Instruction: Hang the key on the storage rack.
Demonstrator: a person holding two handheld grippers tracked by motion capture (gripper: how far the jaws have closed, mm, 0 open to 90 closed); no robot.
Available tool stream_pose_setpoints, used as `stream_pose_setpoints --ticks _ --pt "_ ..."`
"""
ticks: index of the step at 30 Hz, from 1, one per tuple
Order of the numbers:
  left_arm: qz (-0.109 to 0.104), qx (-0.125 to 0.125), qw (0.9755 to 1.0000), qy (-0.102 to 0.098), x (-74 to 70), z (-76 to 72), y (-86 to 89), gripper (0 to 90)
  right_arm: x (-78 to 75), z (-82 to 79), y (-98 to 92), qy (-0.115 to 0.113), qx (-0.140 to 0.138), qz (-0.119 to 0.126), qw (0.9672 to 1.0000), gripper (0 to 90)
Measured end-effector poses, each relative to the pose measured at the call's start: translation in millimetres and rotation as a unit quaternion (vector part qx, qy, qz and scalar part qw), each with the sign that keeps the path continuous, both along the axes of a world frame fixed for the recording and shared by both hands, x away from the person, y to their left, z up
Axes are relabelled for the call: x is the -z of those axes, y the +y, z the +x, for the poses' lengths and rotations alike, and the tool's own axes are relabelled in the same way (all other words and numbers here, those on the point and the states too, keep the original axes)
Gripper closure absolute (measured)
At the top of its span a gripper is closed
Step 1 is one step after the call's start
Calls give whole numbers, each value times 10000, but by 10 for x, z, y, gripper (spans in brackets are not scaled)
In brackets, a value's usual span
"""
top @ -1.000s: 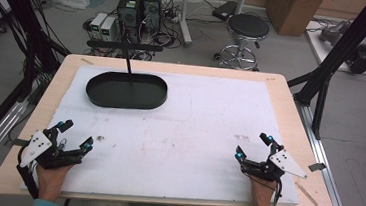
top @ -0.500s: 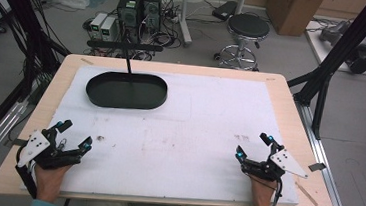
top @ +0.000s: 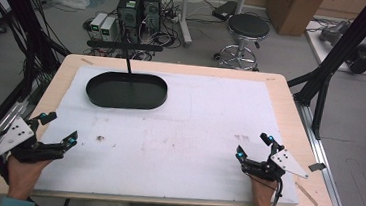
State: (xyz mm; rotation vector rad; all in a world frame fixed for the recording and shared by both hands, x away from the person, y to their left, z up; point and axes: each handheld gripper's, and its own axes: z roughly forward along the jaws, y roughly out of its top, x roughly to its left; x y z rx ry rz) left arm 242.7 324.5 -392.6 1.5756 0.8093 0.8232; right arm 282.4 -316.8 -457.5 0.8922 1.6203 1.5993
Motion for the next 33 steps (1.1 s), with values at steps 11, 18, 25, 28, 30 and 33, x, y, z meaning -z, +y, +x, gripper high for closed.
stream_pose_setpoints --ticks 11,18,25,28,30,33 --pt "651 -4 9947 790 -281 83 169 80 0 0 0 -8 -8 -14 10000 24" --pt "1033 118 9874 1195 -316 177 194 81 0 2 2 -24 -2 -13 10000 24" --pt "1388 28 9745 1762 -198 249 226 82 0 1 -3 3 -12 1 10000 24" --pt "1421 -37 9713 1909 -154 261 235 82 0 1 -2 -10 -4 -9 10000 24" --pt "1437 -92 9688 2018 -134 269 239 82 0 0 -2 -6 -10 -5 10000 24" --pt "1501 -123 9642 2183 -111 288 244 92 0 1 -3 -4 -10 -5 10000 24"
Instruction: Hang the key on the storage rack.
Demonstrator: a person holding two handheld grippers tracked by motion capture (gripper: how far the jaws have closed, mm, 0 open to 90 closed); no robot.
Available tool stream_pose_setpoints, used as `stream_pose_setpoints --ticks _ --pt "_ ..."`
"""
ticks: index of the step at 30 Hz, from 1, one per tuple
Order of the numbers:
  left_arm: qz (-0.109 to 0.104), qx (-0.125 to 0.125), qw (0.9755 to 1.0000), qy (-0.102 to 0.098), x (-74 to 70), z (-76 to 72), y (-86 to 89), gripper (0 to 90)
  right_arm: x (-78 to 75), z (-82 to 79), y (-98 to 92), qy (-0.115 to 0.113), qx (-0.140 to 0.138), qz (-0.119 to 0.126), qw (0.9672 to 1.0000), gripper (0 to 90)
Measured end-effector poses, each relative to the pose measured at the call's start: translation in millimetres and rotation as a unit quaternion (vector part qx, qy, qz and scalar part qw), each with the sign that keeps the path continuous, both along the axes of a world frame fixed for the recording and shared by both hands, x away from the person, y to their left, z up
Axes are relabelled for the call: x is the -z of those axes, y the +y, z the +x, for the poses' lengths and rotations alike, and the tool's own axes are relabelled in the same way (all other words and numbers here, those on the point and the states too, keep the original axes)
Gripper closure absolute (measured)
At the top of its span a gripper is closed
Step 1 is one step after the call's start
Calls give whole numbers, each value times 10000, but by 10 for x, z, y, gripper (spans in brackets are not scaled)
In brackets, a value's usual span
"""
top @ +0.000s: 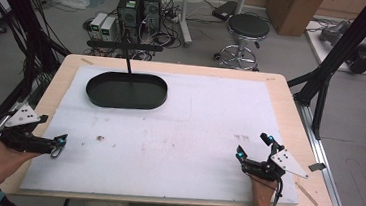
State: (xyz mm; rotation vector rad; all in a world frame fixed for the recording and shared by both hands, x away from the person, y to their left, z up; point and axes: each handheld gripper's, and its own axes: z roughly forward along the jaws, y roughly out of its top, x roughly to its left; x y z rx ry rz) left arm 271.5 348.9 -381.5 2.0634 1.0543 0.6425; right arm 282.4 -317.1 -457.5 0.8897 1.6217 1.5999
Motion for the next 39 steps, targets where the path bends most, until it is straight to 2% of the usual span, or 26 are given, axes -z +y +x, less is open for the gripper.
stream_pose_setpoints --ticks 3,8,9,10,12,13,14,16,18,20,21,24,27,29,30,31,32,33,39 --pt "51 -23 9999 110 13 15 0 98 0 -1 0 13 -5 16 10000 24" --pt "106 2 9991 414 64 63 3 138 0 0 0 6 1 7 10000 24" --pt "106 2 9991 414 64 63 3 147 0 -1 0 7 -2 11 10000 24" --pt "138 7 9986 515 87 79 -4 154 0 -1 0 7 -2 13 10000 24" --pt "153 -6 9983 567 98 88 -8 158 0 -1 0 11 -3 16 10000 24" --pt "162 0 9976 669 120 107 -9 162 0 -1 0 1 -3 11 10000 24" --pt "162 0 9976 669 120 107 -9 169 0 -1 0 1 -2 12 10000 24" --pt "182 41 9966 801 138 130 -8 205 0 -2 0 6 1 14 10000 24" --pt "193 68 9962 849 141 133 -11 252 0 -1 1 -4 10 5 10000 24" --pt "247 42 9959 871 144 135 -10 254 0 0 0 0 2 7 10000 24" --pt "263 47 9953 926 147 137 -8 262 0 6 -5 -45 12 -12 10000 24" --pt "297 -18 9933 1113 161 150 -2 304 0 -2 1 11 1 19 10000 24" --pt "315 -55 9923 1197 169 157 6 332 0 6 -4 -38 11 -7 10000 24" --pt "361 -151 9900 1357 180 168 20 343 0 5 -4 -37 11 -7 10000 24" --pt "361 -151 9900 1357 180 168 20 349 0 5 -4 -37 11 -7 10000 24" --pt "368 -210 9885 1453 190 177 25 360 0 6 -4 -37 11 -3 10000 24" --pt "368 -210 9885 1453 190 177 25 374 0 6 -4 -37 11 -3 10000 24" --pt "394 -233 9869 1546 193 185 28 392 0 6 -4 -39 11 -4 10000 24" --pt "394 -276 9839 1719 201 207 12 476 0 6 -4 -33 10 0 10000 24"
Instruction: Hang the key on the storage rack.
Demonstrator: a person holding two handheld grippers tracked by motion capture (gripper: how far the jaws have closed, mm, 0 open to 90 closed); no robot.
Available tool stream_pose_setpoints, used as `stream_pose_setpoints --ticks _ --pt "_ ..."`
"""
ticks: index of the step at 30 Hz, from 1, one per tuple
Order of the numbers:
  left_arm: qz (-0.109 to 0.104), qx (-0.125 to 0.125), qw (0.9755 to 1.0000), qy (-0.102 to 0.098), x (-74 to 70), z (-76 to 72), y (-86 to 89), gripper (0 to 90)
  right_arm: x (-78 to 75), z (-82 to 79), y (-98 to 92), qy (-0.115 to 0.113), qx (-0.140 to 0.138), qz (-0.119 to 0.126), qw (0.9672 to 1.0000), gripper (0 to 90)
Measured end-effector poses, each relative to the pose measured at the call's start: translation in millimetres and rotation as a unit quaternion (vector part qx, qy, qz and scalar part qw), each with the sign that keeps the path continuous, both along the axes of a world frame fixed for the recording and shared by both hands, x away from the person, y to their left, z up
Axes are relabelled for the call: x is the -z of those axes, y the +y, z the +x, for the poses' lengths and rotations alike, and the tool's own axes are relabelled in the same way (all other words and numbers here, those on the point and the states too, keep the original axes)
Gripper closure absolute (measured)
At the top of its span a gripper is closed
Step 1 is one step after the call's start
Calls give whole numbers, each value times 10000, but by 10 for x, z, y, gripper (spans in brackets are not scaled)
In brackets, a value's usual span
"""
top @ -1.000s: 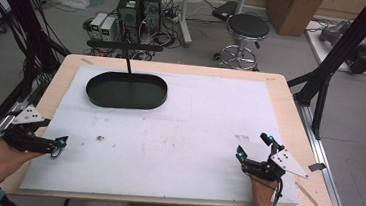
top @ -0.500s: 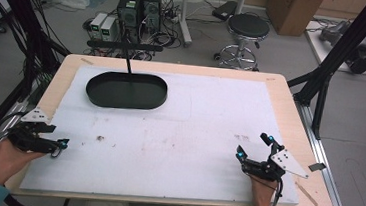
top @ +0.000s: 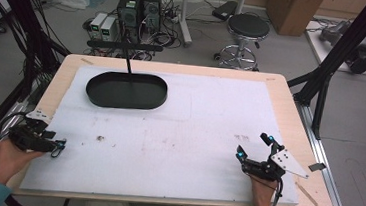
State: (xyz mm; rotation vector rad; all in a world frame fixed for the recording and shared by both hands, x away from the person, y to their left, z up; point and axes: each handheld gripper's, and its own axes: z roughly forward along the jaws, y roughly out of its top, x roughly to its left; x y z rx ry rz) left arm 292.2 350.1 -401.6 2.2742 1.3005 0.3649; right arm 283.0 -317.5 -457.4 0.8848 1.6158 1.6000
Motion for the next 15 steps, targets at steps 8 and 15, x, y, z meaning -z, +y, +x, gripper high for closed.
stream_pose_setpoints --ticks 8,15 --pt "-51 -92 9999 106 23 20 -14 598 1 1 0 -7 1 4 10000 25" --pt "-31 -134 9997 224 27 31 -22 680 0 -2 3 25 -6 27 10000 24"
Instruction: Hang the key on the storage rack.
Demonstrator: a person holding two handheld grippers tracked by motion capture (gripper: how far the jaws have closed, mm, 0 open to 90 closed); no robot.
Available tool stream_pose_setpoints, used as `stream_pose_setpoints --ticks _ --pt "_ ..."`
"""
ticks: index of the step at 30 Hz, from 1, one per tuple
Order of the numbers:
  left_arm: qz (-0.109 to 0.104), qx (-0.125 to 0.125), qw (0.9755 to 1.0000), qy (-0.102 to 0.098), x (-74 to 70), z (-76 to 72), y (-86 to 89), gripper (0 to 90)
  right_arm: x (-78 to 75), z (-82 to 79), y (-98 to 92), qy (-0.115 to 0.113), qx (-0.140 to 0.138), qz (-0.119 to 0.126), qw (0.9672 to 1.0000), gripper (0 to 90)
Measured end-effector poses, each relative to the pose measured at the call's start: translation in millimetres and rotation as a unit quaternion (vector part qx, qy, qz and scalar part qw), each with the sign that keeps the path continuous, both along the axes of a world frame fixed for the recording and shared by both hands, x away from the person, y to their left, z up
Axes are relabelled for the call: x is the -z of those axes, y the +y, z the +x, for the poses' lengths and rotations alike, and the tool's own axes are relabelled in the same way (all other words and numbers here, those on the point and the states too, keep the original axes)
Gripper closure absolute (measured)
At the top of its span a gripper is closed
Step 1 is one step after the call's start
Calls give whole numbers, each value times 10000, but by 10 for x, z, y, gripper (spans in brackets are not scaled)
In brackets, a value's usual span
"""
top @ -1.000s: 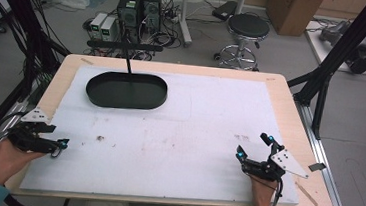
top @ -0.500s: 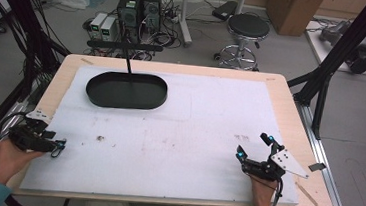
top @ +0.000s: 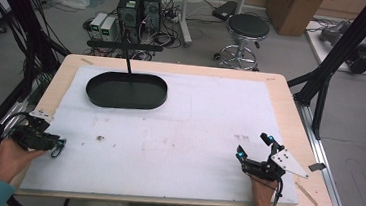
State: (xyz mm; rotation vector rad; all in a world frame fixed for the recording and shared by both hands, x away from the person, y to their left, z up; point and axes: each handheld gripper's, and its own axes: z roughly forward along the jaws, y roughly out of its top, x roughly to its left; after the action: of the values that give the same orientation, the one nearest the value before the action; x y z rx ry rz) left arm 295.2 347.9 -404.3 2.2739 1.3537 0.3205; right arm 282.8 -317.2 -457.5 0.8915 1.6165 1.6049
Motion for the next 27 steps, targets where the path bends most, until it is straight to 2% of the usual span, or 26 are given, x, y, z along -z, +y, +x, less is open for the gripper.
stream_pose_setpoints --ticks 5,12,17,20,25,27 --pt "52 25 10000 74 8 13 -16 737 0 1 0 2 -2 3 10000 24" --pt "54 -7 10000 51 12 15 -26 795 0 0 0 3 -2 3 10000 24" --pt "76 36 9999 68 14 18 -26 870 0 1 -1 3 3 0 10000 24" --pt "83 48 9999 83 12 19 -28 874 0 -1 -1 11 3 -5 10000 24" --pt "218 88 9997 -37 10 -3 -36 881 0 0 -2 6 2 -10 10000 25" --pt "200 71 9997 -76 9 -9 -32 881 0 0 -2 10 4 -4 10000 24"
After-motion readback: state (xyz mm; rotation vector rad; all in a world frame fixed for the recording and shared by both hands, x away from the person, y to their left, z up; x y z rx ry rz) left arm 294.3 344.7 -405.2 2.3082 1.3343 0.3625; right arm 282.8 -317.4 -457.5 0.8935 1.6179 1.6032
